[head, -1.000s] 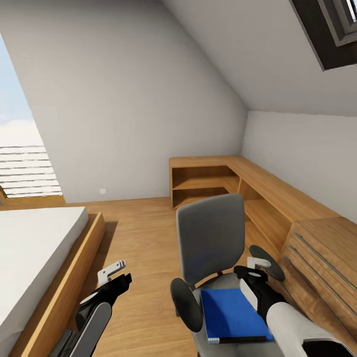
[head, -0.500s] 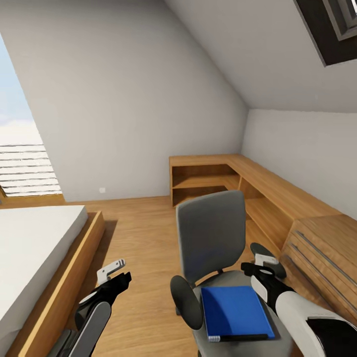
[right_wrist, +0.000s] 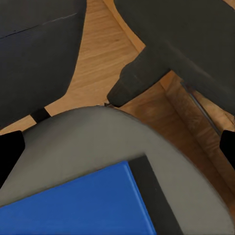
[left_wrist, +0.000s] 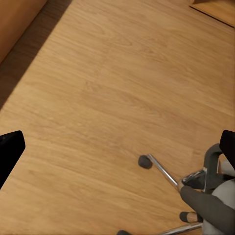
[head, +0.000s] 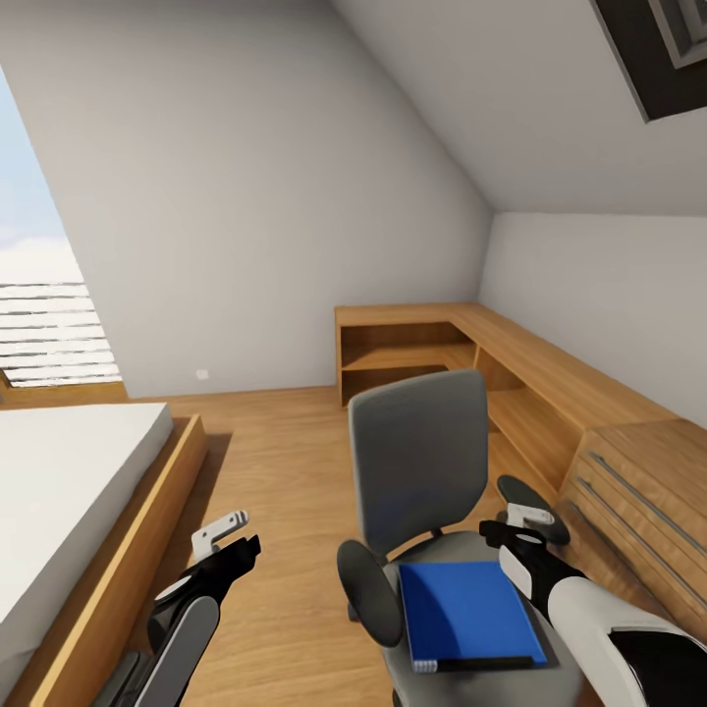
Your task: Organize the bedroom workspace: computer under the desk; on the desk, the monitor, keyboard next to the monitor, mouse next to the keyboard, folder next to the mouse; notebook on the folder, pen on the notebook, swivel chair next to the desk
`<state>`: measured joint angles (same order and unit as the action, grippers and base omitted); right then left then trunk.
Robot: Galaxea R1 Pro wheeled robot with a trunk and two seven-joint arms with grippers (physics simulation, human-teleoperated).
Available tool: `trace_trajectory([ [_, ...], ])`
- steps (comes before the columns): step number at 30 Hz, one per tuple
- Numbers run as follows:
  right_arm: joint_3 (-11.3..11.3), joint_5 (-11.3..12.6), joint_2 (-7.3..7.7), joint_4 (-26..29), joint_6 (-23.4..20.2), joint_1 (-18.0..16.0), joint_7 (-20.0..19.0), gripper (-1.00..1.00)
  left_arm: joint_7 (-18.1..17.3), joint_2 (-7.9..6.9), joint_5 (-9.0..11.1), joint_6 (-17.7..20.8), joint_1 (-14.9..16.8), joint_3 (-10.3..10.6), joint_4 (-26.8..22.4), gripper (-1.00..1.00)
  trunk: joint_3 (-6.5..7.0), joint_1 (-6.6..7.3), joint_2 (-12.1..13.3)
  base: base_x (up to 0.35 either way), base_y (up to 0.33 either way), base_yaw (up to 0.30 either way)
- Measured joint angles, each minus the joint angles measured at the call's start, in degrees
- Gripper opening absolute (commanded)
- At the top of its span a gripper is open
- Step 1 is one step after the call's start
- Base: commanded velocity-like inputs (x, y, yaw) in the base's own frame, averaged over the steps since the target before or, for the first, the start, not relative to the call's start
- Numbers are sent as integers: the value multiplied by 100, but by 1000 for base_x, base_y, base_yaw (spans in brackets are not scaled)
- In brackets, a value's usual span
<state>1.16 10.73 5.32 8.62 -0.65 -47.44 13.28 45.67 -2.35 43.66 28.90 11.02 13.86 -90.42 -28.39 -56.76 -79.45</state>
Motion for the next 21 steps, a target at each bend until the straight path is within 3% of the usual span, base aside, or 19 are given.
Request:
trace_trajectory([
  [21,2,18,-21,31,15,0,-33,100,6,3,0,0,0,7,5,100,-377,-461,-843,0,0,0],
])
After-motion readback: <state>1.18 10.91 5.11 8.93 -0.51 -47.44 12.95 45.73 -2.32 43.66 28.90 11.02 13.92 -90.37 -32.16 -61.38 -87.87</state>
